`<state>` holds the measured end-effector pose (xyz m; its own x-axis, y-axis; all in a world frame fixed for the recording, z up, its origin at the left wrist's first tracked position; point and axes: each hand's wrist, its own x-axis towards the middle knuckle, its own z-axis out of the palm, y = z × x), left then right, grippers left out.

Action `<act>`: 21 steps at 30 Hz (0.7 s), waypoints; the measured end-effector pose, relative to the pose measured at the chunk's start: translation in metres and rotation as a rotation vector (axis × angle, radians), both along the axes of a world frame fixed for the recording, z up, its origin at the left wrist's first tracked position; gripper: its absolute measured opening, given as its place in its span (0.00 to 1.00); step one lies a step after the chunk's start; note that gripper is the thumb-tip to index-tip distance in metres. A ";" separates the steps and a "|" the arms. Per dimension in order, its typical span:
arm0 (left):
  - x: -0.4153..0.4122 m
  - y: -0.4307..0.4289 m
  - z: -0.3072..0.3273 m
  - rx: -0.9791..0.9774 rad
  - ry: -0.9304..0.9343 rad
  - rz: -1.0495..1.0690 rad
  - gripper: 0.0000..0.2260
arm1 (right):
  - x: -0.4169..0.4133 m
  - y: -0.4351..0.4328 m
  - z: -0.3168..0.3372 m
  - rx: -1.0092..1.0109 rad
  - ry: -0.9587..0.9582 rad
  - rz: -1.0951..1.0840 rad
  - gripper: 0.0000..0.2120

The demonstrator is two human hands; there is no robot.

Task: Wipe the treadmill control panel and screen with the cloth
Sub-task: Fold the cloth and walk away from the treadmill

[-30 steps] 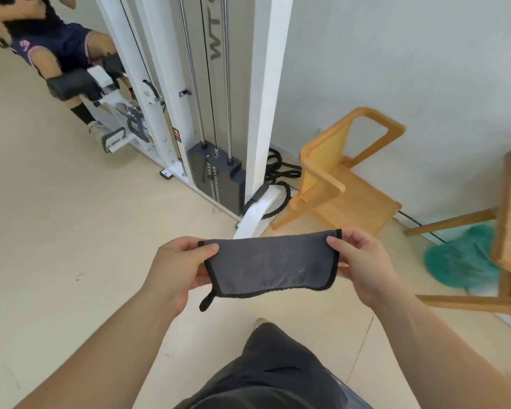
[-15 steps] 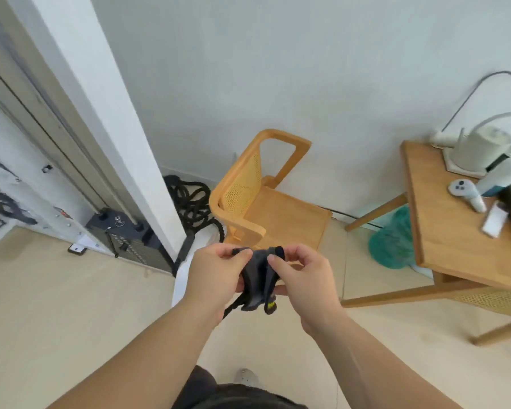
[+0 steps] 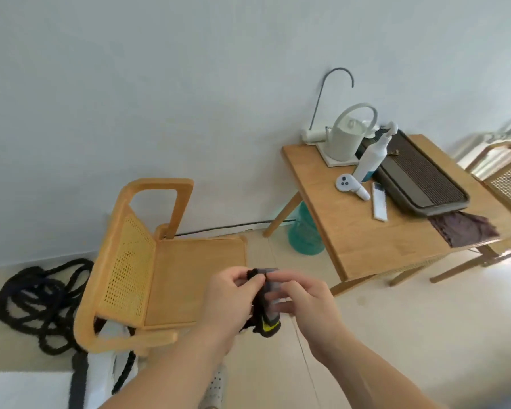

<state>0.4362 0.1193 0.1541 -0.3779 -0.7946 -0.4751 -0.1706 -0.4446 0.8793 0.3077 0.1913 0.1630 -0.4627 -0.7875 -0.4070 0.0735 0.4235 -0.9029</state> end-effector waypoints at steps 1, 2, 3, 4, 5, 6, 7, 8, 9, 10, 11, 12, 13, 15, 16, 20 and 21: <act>-0.013 -0.013 0.001 0.005 0.003 -0.042 0.04 | -0.013 -0.009 0.000 0.008 0.068 -0.071 0.16; -0.026 -0.025 0.002 -0.003 -0.008 -0.096 0.04 | -0.026 -0.016 0.000 0.017 0.134 -0.121 0.14; -0.040 -0.035 0.005 -0.013 -0.014 -0.146 0.04 | -0.041 -0.022 -0.002 0.035 0.172 -0.151 0.11; -0.053 -0.044 0.008 -0.020 -0.012 -0.196 0.04 | -0.055 -0.026 -0.005 0.069 0.163 -0.163 0.12; -0.065 -0.051 0.013 -0.018 0.015 -0.238 0.05 | -0.070 -0.028 -0.008 0.095 0.107 -0.160 0.14; -0.078 -0.059 0.016 -0.011 0.046 -0.283 0.05 | -0.084 -0.029 -0.011 0.110 0.006 -0.163 0.17; -0.091 -0.066 0.019 0.000 0.070 -0.322 0.06 | -0.098 -0.029 -0.016 0.118 -0.115 -0.175 0.16; -0.104 -0.071 0.021 0.005 0.083 -0.357 0.06 | -0.111 -0.028 -0.019 0.104 -0.232 -0.192 0.16; -0.118 -0.076 0.021 0.015 0.097 -0.376 0.07 | -0.124 -0.027 -0.021 0.083 -0.311 -0.217 0.16; -0.132 -0.080 0.020 0.025 0.106 -0.385 0.07 | -0.137 -0.027 -0.023 0.062 -0.364 -0.248 0.16; -0.147 -0.083 0.018 0.037 0.110 -0.385 0.08 | -0.150 -0.026 -0.026 0.039 -0.392 -0.277 0.17; -0.162 -0.084 0.014 0.052 0.107 -0.382 0.08 | -0.165 -0.026 -0.029 0.016 -0.406 -0.295 0.16; -0.178 -0.085 0.009 0.070 0.102 -0.369 0.08 | -0.180 -0.024 -0.033 0.008 -0.397 -0.302 0.15; -0.209 -0.085 -0.005 0.108 0.076 -0.331 0.09 | -0.214 -0.022 -0.043 0.037 -0.342 -0.287 0.12; -0.226 -0.084 -0.015 0.127 0.057 -0.307 0.09 | -0.233 -0.021 -0.048 0.062 -0.311 -0.264 0.10; -0.293 -0.074 -0.053 0.226 -0.021 -0.181 0.10 | -0.317 -0.021 -0.069 0.099 -0.268 -0.175 0.09; -0.309 -0.069 -0.060 0.258 -0.031 -0.126 0.10 | -0.339 -0.021 -0.073 0.106 -0.270 -0.144 0.09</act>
<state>0.1273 0.0505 0.0941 -0.4484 -0.5932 -0.6686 -0.2638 -0.6269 0.7331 -0.0311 0.1702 0.0896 -0.4305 -0.6684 -0.6066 0.3708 0.4818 -0.7940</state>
